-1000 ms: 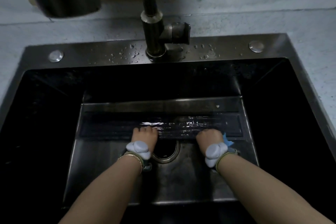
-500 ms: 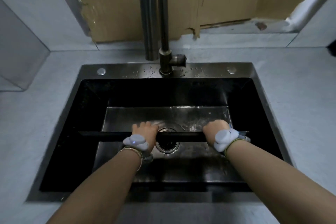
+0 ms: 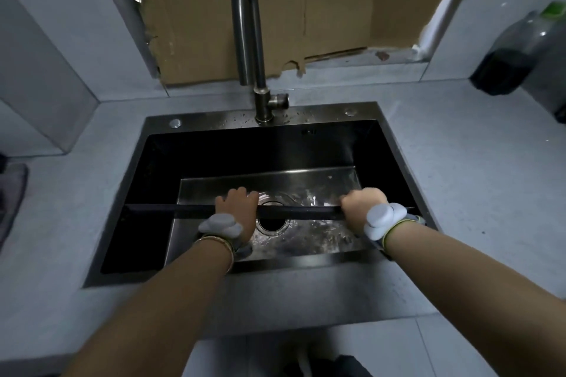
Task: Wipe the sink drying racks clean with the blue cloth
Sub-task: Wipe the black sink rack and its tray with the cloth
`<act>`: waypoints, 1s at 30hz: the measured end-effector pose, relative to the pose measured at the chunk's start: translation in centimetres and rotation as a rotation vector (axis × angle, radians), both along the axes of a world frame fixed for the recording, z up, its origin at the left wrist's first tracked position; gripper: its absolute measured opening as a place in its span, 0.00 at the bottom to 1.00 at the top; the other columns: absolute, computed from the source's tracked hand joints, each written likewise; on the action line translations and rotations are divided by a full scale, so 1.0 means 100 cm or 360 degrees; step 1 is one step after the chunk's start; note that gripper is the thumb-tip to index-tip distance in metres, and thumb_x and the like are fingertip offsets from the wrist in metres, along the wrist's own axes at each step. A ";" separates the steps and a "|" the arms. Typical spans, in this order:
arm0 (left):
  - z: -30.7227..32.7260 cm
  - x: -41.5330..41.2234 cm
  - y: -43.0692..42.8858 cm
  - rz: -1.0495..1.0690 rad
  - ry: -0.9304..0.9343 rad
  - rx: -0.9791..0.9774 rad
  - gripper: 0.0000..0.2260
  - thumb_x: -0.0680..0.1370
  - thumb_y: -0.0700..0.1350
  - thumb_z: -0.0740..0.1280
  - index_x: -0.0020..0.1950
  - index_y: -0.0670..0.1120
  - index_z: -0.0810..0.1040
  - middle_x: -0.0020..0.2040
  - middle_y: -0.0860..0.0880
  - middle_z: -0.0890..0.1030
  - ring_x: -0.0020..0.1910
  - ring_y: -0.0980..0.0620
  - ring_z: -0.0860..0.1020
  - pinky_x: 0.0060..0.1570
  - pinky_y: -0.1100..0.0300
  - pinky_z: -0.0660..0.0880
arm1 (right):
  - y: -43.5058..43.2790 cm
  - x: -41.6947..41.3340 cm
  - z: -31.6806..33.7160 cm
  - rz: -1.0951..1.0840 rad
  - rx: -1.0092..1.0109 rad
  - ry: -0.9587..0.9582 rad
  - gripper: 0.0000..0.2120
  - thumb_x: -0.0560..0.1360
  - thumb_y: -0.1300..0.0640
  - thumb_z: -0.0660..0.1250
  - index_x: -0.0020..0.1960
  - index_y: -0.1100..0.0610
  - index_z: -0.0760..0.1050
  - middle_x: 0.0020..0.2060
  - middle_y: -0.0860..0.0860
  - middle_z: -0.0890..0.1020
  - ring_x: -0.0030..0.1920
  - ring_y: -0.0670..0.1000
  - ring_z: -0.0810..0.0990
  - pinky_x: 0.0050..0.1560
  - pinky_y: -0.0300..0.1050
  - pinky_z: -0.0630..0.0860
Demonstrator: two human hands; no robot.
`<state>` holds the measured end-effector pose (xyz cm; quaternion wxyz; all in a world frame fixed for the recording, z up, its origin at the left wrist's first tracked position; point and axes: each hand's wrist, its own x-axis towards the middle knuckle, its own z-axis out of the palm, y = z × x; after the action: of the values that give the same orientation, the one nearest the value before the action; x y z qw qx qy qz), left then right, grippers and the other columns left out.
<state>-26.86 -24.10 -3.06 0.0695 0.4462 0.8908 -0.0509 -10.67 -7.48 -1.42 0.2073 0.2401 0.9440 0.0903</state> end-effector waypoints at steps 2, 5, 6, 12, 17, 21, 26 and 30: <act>0.004 0.006 -0.007 0.0006 0.0026 -0.0009 0.14 0.77 0.38 0.60 0.61 0.48 0.69 0.58 0.46 0.71 0.59 0.45 0.69 0.55 0.53 0.64 | -0.010 0.010 -0.001 -0.0042 -0.0030 0.0044 0.11 0.76 0.58 0.58 0.54 0.52 0.76 0.54 0.50 0.80 0.54 0.54 0.79 0.43 0.42 0.68; 0.012 0.024 -0.024 0.0030 0.0034 -0.0041 0.15 0.76 0.38 0.59 0.62 0.47 0.69 0.59 0.46 0.71 0.59 0.45 0.69 0.56 0.53 0.64 | -0.028 0.028 0.002 -0.0070 -0.0073 0.0049 0.09 0.74 0.56 0.61 0.51 0.52 0.77 0.50 0.50 0.81 0.51 0.53 0.80 0.42 0.41 0.69; 0.015 0.030 -0.030 0.0047 0.0028 -0.0041 0.14 0.76 0.37 0.59 0.61 0.47 0.69 0.59 0.46 0.71 0.59 0.45 0.69 0.57 0.53 0.64 | -0.033 0.033 0.004 -0.0071 -0.0068 0.0054 0.08 0.74 0.56 0.62 0.50 0.51 0.77 0.50 0.49 0.82 0.50 0.53 0.80 0.42 0.41 0.70; 0.019 0.074 -0.064 0.0205 0.0006 -0.0083 0.15 0.78 0.42 0.60 0.65 0.48 0.68 0.63 0.46 0.69 0.65 0.45 0.66 0.61 0.53 0.63 | -0.058 0.068 0.017 0.0019 -0.0167 0.0062 0.10 0.73 0.58 0.62 0.52 0.54 0.78 0.52 0.51 0.82 0.53 0.54 0.80 0.48 0.43 0.74; 0.005 0.125 -0.092 0.0455 -0.0057 -0.0143 0.16 0.77 0.42 0.59 0.64 0.49 0.68 0.62 0.47 0.69 0.64 0.47 0.67 0.58 0.54 0.64 | -0.073 0.113 0.012 0.0198 -0.0277 0.0105 0.13 0.76 0.57 0.60 0.60 0.56 0.72 0.58 0.54 0.78 0.58 0.58 0.77 0.48 0.46 0.71; -0.005 0.160 -0.103 0.0564 -0.0118 -0.0191 0.15 0.76 0.39 0.57 0.62 0.49 0.69 0.61 0.46 0.69 0.63 0.46 0.67 0.58 0.54 0.64 | -0.083 0.149 -0.007 0.0176 -0.0360 0.0078 0.15 0.76 0.58 0.60 0.62 0.57 0.69 0.61 0.56 0.74 0.59 0.60 0.76 0.48 0.49 0.72; -0.008 0.181 -0.106 0.0659 -0.0269 -0.0180 0.16 0.76 0.40 0.57 0.64 0.46 0.67 0.63 0.44 0.69 0.64 0.43 0.67 0.61 0.52 0.65 | -0.070 0.183 -0.009 -0.0178 -0.0717 0.0646 0.13 0.73 0.54 0.62 0.57 0.54 0.72 0.54 0.54 0.79 0.54 0.58 0.78 0.51 0.47 0.73; -0.001 0.187 -0.082 0.0563 -0.0236 -0.0066 0.18 0.76 0.48 0.62 0.65 0.46 0.66 0.64 0.44 0.69 0.64 0.44 0.68 0.62 0.53 0.65 | -0.042 0.180 0.010 -0.0955 -0.1146 0.1582 0.09 0.70 0.65 0.61 0.48 0.55 0.69 0.42 0.55 0.76 0.44 0.56 0.74 0.41 0.43 0.67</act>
<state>-8.20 -32.28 -3.17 0.1521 0.2836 0.9465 -0.0232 7.35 -11.68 -0.41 -0.1677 0.4204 0.7909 -0.4118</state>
